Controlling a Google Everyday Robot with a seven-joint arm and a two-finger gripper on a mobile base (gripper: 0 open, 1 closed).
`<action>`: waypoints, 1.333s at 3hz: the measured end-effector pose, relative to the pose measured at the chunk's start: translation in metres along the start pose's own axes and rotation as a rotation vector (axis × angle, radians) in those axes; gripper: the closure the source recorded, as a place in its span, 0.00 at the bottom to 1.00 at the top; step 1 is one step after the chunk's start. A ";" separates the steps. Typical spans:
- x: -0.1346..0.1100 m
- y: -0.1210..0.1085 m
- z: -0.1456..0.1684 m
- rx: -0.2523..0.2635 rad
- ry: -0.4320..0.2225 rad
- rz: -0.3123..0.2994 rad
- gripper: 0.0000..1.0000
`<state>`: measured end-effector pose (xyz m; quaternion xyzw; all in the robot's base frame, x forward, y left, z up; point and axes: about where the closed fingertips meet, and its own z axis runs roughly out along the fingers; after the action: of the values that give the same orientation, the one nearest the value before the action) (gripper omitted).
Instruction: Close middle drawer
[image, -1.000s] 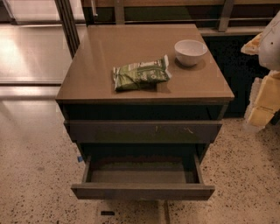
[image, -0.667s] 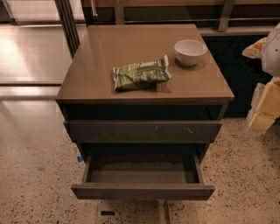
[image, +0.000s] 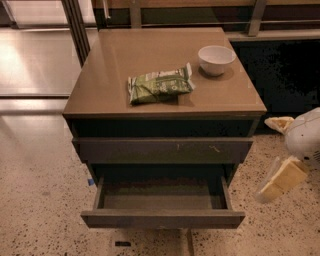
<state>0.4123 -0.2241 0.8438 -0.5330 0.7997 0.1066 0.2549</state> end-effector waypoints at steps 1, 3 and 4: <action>0.022 0.018 0.043 -0.032 -0.102 0.136 0.14; 0.001 0.007 0.009 0.001 -0.026 0.043 0.60; 0.001 0.007 0.010 0.001 -0.028 0.044 0.83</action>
Offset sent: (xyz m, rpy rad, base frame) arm -0.0106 0.0092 -0.0502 0.1421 0.0441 -0.0881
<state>0.4086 -0.2174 0.8344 -0.5134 0.8078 0.1192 0.2639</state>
